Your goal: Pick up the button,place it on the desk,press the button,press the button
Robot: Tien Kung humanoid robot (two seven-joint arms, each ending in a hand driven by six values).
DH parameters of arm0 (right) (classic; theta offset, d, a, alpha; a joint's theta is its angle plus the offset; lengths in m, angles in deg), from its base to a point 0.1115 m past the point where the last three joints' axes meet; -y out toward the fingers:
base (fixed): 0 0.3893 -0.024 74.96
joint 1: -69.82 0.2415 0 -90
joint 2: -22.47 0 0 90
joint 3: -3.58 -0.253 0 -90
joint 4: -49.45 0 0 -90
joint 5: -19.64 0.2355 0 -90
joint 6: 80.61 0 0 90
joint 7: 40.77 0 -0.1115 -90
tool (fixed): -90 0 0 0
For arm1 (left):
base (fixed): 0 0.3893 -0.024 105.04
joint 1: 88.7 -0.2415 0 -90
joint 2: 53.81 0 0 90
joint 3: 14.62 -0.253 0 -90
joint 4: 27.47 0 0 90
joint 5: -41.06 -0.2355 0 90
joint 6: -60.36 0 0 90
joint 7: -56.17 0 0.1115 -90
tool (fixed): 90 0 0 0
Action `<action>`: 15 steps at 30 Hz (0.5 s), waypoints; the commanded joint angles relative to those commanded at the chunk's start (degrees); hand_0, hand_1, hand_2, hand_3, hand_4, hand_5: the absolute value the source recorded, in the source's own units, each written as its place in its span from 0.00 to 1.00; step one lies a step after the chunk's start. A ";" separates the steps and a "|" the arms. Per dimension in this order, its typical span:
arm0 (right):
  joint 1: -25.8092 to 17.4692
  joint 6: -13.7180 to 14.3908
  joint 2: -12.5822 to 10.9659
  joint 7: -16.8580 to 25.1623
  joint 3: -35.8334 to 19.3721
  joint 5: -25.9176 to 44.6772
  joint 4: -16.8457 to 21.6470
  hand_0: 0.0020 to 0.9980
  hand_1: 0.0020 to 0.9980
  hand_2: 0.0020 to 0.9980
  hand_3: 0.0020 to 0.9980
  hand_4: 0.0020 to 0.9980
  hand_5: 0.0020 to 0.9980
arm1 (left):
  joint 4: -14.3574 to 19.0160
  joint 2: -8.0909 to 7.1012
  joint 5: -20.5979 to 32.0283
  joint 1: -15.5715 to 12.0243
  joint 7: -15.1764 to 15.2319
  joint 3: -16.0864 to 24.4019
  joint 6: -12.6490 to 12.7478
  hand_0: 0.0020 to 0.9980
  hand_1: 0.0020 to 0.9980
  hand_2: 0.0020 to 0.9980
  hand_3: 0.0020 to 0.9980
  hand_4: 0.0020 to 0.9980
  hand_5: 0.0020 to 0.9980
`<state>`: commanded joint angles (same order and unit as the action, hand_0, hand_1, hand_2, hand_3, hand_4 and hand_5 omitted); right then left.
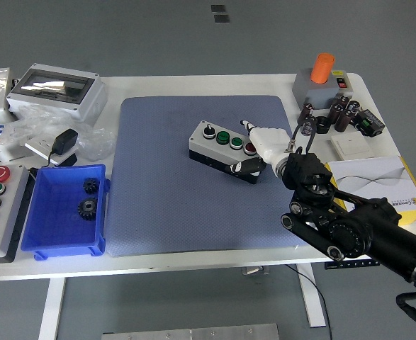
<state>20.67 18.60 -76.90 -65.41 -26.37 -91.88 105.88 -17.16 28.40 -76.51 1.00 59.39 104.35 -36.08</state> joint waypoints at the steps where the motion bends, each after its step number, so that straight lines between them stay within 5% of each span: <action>1: 0.02 0.05 0.03 -0.01 0.16 0.02 -0.03 0.39 0.62 0.65 0.88 0.95 0.33 | 0.00 0.00 0.02 0.00 0.00 -0.02 0.00 0.73 0.75 0.58 0.58 0.54 0.05; 4: 0.08 0.36 0.18 0.07 0.76 0.03 -0.16 0.39 0.62 0.65 0.88 0.95 0.33 | 0.00 0.00 0.00 0.01 -0.01 0.00 0.00 0.73 0.75 0.58 0.58 0.54 0.05; 5: 0.11 0.60 0.25 0.19 0.97 0.04 -0.20 0.30 0.52 0.53 0.72 0.75 0.08 | 0.00 0.00 0.03 0.01 0.00 -0.05 0.00 0.73 0.75 0.58 0.58 0.56 0.06; 15: -0.18 3.59 -0.14 3.75 1.13 -0.31 1.61 0.27 0.49 0.50 0.66 0.70 0.07 | 0.00 0.01 0.21 -0.12 0.15 -0.16 0.09 0.73 0.75 0.58 0.58 0.56 0.06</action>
<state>20.48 22.19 -77.04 -61.66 -25.24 -92.19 107.49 -17.16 28.41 -76.30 0.89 59.53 104.19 -35.99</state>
